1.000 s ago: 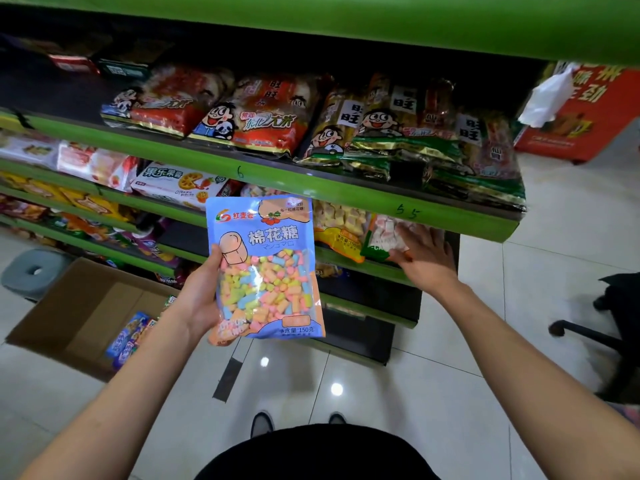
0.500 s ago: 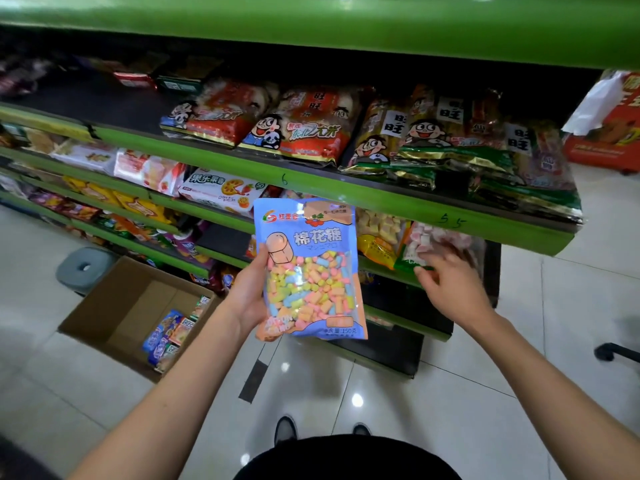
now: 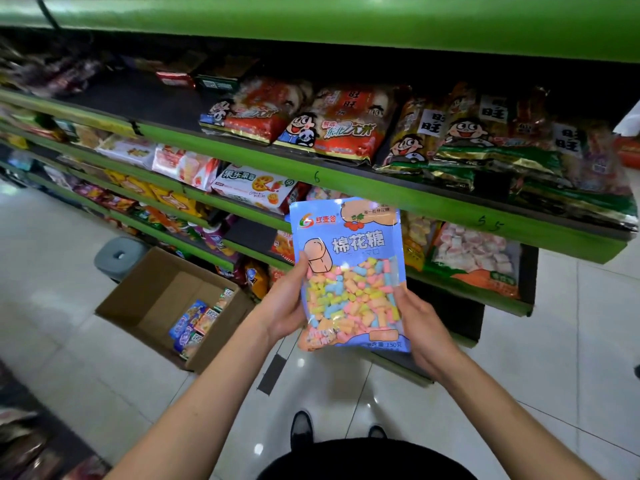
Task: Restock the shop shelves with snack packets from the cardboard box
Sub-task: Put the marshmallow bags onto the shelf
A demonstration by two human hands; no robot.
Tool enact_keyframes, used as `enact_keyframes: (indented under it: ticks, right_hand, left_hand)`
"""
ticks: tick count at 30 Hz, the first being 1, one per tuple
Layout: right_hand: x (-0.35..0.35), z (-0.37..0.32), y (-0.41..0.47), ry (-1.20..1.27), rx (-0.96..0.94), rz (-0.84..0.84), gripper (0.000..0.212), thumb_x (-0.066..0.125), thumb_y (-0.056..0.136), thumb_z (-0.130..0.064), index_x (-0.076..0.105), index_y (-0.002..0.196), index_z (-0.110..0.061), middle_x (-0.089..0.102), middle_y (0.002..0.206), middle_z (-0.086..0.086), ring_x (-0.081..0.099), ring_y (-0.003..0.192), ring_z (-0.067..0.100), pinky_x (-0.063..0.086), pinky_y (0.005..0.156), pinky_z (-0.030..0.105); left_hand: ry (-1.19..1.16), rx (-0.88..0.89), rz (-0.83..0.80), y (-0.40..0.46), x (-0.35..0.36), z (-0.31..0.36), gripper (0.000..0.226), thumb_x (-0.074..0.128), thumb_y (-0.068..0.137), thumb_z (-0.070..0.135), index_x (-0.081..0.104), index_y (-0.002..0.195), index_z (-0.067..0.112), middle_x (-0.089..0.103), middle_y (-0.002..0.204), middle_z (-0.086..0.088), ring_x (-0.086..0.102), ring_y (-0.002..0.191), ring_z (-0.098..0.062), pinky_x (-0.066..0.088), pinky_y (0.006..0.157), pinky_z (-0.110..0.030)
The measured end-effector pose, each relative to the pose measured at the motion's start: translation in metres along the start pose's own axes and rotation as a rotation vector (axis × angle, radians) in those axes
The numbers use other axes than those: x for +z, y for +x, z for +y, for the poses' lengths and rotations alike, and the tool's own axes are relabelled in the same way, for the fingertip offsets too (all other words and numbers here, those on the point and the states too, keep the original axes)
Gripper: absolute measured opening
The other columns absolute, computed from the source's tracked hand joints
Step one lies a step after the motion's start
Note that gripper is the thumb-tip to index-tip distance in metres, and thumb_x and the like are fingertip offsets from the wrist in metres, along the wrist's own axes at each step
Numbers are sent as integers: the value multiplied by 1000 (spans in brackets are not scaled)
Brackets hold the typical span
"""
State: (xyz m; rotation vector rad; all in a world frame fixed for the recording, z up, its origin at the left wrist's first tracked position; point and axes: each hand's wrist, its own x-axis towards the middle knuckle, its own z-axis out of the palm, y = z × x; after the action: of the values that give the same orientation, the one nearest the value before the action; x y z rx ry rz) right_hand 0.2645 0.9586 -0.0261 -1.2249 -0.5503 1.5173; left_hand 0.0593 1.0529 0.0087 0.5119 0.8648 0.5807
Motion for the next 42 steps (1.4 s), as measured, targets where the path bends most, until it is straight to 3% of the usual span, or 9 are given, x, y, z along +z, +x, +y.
enact_keyframes:
  ticks: [6,11,16,21,25,27,31,34,42]
  right_hand:
    - [-3,-14,3,-14,-57,47,31,52,95,-46,77,103,-31,77,107,7,75,95,29,61,66,35]
    - [-16,-12,0,-261,-83,66,31,41,104,-45,72,104,-43,78,103,-4,76,93,20,59,67,23]
    - [-18,-6,-3,-483,-234,133,30,39,105,-45,66,97,-54,75,93,-21,73,83,0,49,63,8]
    - [-26,-4,-2,-544,-221,107,27,40,104,-47,67,97,-50,77,92,-17,75,83,6,55,67,18]
    - [-28,-5,-5,-524,-203,21,26,43,97,-57,68,102,-54,77,97,-16,75,87,7,55,67,15]
    - [-25,-1,-6,-510,-192,-34,30,44,94,-61,70,104,-50,77,99,-15,75,90,8,54,70,14]
    - [-22,7,-6,-450,-119,-85,39,49,93,-63,74,105,-36,78,104,-6,74,97,14,58,80,24]
    - [-19,8,-5,-324,-69,-52,37,54,92,-51,77,103,-24,77,108,5,74,99,22,59,76,27]
    - [-10,2,-3,-194,46,-26,35,44,106,-37,77,101,-26,77,105,11,75,96,32,61,70,32]
  left_hand:
    - [141,-12,13,-11,-11,-18,30,46,103,21,61,127,10,70,124,-13,72,106,-27,62,80,-42]
    - [439,98,156,-11,-7,-20,28,40,108,21,65,116,13,77,106,-4,75,83,-16,62,63,-33]
    - [770,324,394,-8,-2,-28,30,44,107,23,63,91,5,74,92,-12,72,83,-18,58,78,-48]
    - [528,204,288,-11,-8,-31,27,43,106,13,67,94,7,78,90,-1,75,82,-15,61,67,-31]
    - [109,127,146,-10,-13,-26,35,41,104,24,61,124,4,69,127,-16,65,117,-36,51,100,-55]
    - [-9,120,65,-9,-11,-22,43,44,102,39,62,131,13,65,134,-11,62,124,-32,49,102,-53]
    - [-60,106,49,-4,-7,-11,49,51,94,49,61,132,19,66,134,-10,64,121,-30,59,87,-44]
    - [-104,116,56,-2,-9,-6,49,47,95,50,61,130,20,67,133,-9,65,120,-30,60,85,-44]
    - [-102,122,84,1,-17,0,47,37,103,49,57,134,20,66,133,-10,64,121,-32,59,87,-47]
